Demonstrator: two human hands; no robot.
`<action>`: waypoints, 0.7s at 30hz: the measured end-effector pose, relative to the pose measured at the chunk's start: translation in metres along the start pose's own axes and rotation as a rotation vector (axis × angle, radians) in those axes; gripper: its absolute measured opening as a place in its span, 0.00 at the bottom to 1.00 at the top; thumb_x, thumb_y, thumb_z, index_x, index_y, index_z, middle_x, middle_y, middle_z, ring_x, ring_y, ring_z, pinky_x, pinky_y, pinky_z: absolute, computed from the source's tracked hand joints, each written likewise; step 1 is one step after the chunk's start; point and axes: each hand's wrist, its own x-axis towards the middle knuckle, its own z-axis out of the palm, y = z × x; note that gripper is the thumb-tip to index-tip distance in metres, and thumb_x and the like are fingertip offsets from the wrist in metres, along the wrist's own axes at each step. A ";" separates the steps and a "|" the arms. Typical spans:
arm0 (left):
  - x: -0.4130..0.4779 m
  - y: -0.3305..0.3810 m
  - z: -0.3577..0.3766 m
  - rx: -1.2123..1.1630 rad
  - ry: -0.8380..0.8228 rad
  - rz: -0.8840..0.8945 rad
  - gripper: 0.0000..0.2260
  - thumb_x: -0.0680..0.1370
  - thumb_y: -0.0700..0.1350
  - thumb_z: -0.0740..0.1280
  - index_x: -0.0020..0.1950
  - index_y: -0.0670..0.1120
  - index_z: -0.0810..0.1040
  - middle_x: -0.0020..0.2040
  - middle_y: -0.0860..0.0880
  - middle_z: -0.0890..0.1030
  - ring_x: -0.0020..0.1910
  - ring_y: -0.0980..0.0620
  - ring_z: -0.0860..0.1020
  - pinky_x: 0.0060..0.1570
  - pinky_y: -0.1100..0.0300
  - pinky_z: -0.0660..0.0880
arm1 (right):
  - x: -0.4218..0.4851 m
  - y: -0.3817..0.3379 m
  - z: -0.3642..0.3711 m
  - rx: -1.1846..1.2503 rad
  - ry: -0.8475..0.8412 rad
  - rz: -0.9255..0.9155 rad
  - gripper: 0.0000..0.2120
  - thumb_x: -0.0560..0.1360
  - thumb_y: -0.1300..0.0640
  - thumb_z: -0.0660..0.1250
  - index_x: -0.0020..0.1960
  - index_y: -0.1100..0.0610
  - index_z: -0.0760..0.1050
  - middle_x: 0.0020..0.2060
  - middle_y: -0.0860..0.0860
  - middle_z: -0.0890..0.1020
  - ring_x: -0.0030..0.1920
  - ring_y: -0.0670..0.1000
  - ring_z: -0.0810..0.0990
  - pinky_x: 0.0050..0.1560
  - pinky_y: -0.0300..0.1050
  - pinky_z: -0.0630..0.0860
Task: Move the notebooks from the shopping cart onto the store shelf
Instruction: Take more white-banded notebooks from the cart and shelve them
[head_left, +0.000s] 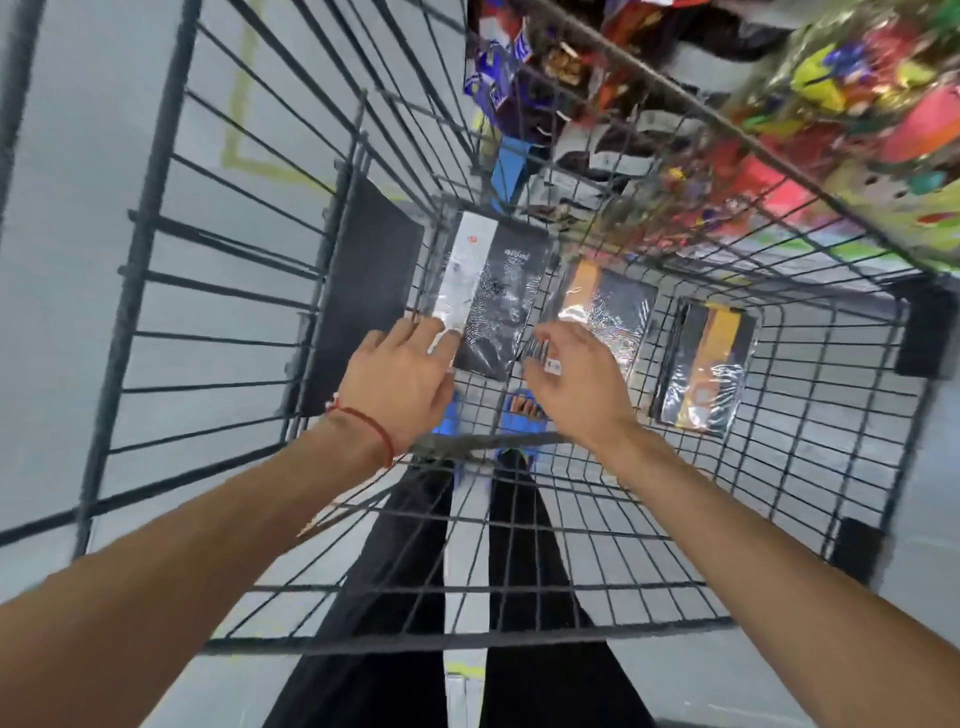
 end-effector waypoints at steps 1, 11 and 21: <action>0.001 -0.004 0.005 -0.004 -0.005 0.018 0.19 0.75 0.48 0.63 0.65 0.46 0.74 0.61 0.46 0.77 0.56 0.43 0.75 0.50 0.47 0.74 | 0.012 0.001 0.007 0.066 -0.055 0.038 0.22 0.79 0.53 0.67 0.71 0.56 0.71 0.65 0.52 0.77 0.62 0.51 0.77 0.67 0.48 0.73; 0.009 -0.025 0.034 0.003 -0.031 0.051 0.17 0.77 0.48 0.62 0.66 0.47 0.72 0.61 0.47 0.75 0.57 0.44 0.74 0.52 0.48 0.72 | 0.078 0.019 0.060 0.353 -0.221 0.313 0.24 0.80 0.51 0.68 0.71 0.57 0.64 0.60 0.51 0.77 0.58 0.53 0.77 0.55 0.43 0.68; 0.009 -0.028 0.037 0.001 -0.030 0.049 0.18 0.78 0.48 0.60 0.68 0.47 0.70 0.62 0.48 0.75 0.57 0.45 0.74 0.56 0.48 0.70 | 0.079 0.022 0.070 0.687 -0.073 0.396 0.14 0.77 0.63 0.70 0.61 0.57 0.72 0.49 0.44 0.80 0.48 0.44 0.80 0.48 0.36 0.77</action>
